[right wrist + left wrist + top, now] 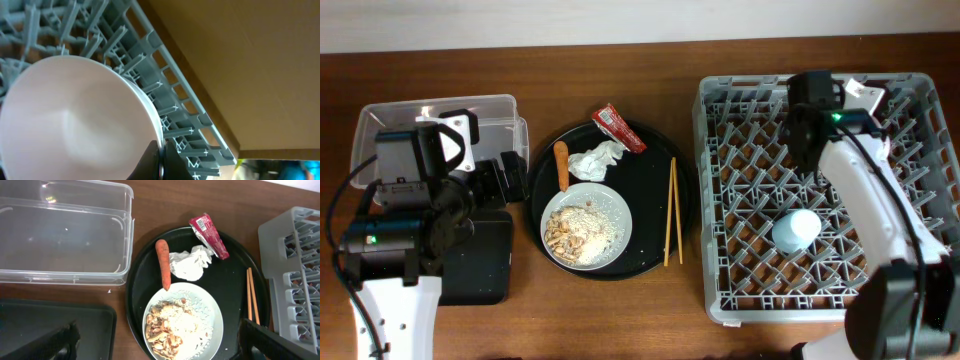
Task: Sort waste into correct bins and load items into the dishwasher rack
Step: 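Grasp the pink bowl with the right gripper and place it in the rack, then grasp one chopstick with the right gripper and drop it in the rack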
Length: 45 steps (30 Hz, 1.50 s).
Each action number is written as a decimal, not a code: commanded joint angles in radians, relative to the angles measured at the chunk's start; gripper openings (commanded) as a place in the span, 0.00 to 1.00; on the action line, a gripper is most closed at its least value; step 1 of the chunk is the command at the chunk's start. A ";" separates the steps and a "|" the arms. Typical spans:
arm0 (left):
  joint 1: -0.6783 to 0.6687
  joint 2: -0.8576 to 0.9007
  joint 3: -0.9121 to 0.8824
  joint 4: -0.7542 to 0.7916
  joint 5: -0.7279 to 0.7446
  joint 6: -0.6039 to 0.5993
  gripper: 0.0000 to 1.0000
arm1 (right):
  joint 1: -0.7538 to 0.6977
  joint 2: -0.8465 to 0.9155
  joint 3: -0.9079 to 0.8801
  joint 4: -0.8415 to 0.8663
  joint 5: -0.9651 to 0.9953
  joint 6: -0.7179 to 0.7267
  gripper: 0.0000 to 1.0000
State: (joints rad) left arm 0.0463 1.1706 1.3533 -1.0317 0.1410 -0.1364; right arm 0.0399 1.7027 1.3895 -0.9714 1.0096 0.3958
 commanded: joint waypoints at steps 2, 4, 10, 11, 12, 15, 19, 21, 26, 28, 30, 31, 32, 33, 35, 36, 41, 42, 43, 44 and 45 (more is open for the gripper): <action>0.002 -0.003 0.011 0.001 -0.008 -0.008 0.99 | 0.055 0.116 0.002 -0.012 0.063 -0.049 0.04; 0.002 -0.003 0.011 0.001 -0.008 -0.008 0.99 | 0.119 0.131 0.002 -0.010 0.097 -0.048 0.04; 0.002 -0.003 0.011 0.001 -0.008 -0.008 0.99 | 0.294 0.131 0.002 -0.026 0.180 -0.052 0.04; 0.002 -0.003 0.011 0.001 -0.008 -0.008 0.99 | 0.302 0.131 0.002 -0.027 0.177 -0.052 0.04; 0.002 -0.003 0.011 0.001 -0.008 -0.008 0.99 | 0.310 0.131 0.002 -0.037 0.167 -0.052 0.04; 0.002 -0.003 0.011 0.001 -0.008 -0.008 0.99 | 0.355 0.131 0.002 -0.085 0.140 -0.051 0.38; 0.002 -0.003 0.011 0.001 -0.008 -0.008 0.99 | 0.510 0.081 0.071 -0.153 0.105 -0.051 0.75; 0.002 -0.003 0.011 0.001 -0.008 -0.008 1.00 | 0.601 0.063 0.146 -0.176 -0.005 -0.051 0.76; 0.002 -0.003 0.011 0.001 -0.008 -0.008 0.99 | 0.705 0.074 0.215 -0.060 -0.621 -0.040 0.46; 0.002 -0.003 0.011 0.001 -0.008 -0.008 0.99 | 0.668 0.113 0.191 -0.042 -0.693 0.038 0.42; 0.002 -0.003 0.011 0.001 -0.008 -0.008 0.99 | 0.614 0.168 0.167 -0.045 -0.907 0.058 0.36; 0.002 -0.003 0.011 0.001 -0.008 -0.008 0.99 | 0.603 0.190 0.161 -0.045 -0.959 0.058 0.35; 0.002 -0.003 0.011 0.001 -0.008 -0.008 1.00 | 0.594 0.218 0.157 -0.047 -0.993 0.060 0.34; 0.002 -0.003 0.011 0.001 -0.008 -0.008 1.00 | 0.592 0.268 0.157 -0.061 -0.998 0.103 0.34; 0.002 -0.003 0.011 0.001 -0.008 -0.008 1.00 | 0.592 0.337 0.157 -0.068 -0.998 0.119 0.34; 0.002 -0.003 0.011 0.001 -0.008 -0.008 1.00 | 0.586 0.370 0.157 -0.067 -0.998 0.123 0.32; 0.002 -0.003 0.011 0.001 -0.008 -0.008 1.00 | 0.568 0.402 0.157 -0.069 -1.029 0.141 0.26; 0.002 -0.003 0.011 0.001 -0.008 -0.008 1.00 | 0.569 0.404 0.155 -0.071 -1.030 0.143 0.26; 0.002 -0.003 0.011 0.001 -0.008 -0.008 0.99 | 0.569 0.404 0.151 -0.071 -1.029 0.162 0.26; 0.002 -0.003 0.011 0.001 -0.008 -0.008 0.99 | 0.568 0.404 0.144 -0.068 -1.030 0.164 0.26; 0.002 -0.003 0.011 0.001 -0.008 -0.008 0.99 | 0.568 0.404 0.142 -0.068 -1.036 0.164 0.26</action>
State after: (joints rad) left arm 0.0463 1.1706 1.3533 -1.0321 0.1410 -0.1364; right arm 0.6147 2.1059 1.5509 -1.0397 -0.0093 0.5392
